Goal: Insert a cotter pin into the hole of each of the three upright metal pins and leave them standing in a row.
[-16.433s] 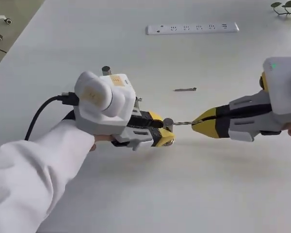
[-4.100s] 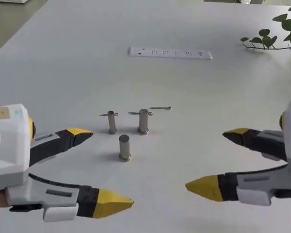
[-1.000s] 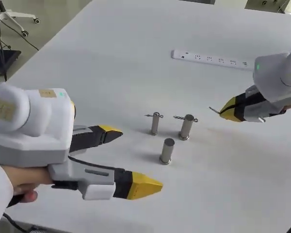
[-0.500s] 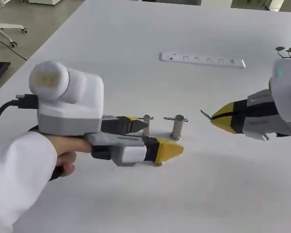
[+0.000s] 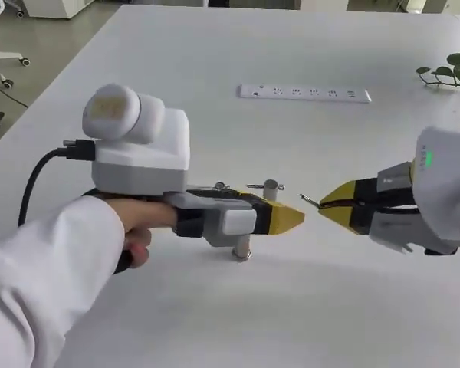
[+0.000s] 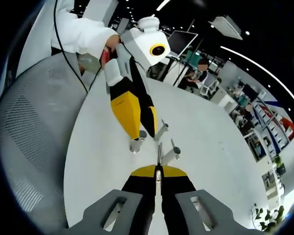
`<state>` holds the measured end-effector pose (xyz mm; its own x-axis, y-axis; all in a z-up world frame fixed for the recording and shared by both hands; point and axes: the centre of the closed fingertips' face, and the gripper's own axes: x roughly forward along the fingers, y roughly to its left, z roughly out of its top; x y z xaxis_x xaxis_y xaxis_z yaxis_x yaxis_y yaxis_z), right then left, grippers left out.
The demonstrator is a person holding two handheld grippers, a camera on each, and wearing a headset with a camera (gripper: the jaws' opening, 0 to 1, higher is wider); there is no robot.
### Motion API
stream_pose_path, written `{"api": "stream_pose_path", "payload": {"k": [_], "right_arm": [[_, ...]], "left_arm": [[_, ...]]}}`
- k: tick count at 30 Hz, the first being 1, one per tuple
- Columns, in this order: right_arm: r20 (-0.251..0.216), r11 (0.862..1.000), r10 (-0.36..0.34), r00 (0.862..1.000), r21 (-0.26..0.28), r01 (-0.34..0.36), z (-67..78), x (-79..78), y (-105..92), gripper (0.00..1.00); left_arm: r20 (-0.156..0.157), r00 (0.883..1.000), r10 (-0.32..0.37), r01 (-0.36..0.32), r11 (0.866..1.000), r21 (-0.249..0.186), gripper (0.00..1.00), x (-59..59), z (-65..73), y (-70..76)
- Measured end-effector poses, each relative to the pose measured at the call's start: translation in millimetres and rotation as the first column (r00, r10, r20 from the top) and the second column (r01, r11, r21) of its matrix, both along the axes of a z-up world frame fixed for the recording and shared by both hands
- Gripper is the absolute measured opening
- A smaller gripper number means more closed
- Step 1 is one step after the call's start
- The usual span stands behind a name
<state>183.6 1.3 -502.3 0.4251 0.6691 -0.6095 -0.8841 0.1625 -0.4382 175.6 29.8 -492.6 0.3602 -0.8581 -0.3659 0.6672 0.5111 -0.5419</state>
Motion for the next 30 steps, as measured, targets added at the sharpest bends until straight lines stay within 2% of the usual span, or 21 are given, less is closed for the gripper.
{"api": "stream_pose_path", "payload": {"k": [6,11,16,18,27,30], "right_arm": [[0.021,1.000,0.004,1.000,0.011,-0.004,8.1,-8.6,1.0,0.00],[0.031,1.000,0.011,0.999,0.006,-0.011,8.6,-13.1,1.6,0.00],[0.044,1.000,0.018,0.999,-0.012,-0.018,8.7,-15.6,1.6,0.00],[0.048,1.000,0.023,0.999,-0.015,-0.022,8.7,-16.5,2.2,0.00],[0.045,0.999,0.038,0.998,-0.020,-0.037,7.6,-19.1,5.1,0.00],[0.043,0.999,0.043,0.998,-0.019,-0.042,7.1,-20.6,6.6,0.00]], "left_arm": [[-0.037,0.999,0.000,-0.002,0.999,-0.049,0.19,-0.1,4.0,-11.2],[-0.065,0.998,-0.012,0.007,0.997,-0.078,0.16,1.2,7.1,-20.2],[-0.101,0.994,-0.029,0.021,0.996,-0.082,0.05,-1.1,5.4,-25.2],[-0.102,0.995,-0.023,0.015,0.997,-0.082,0.04,-0.2,5.2,-25.7],[-0.148,0.988,-0.040,0.029,0.997,-0.079,0.02,-4.9,0.3,-26.2],[-0.154,0.987,-0.045,0.033,0.996,-0.079,0.02,-5.5,-0.8,-25.3]]}}
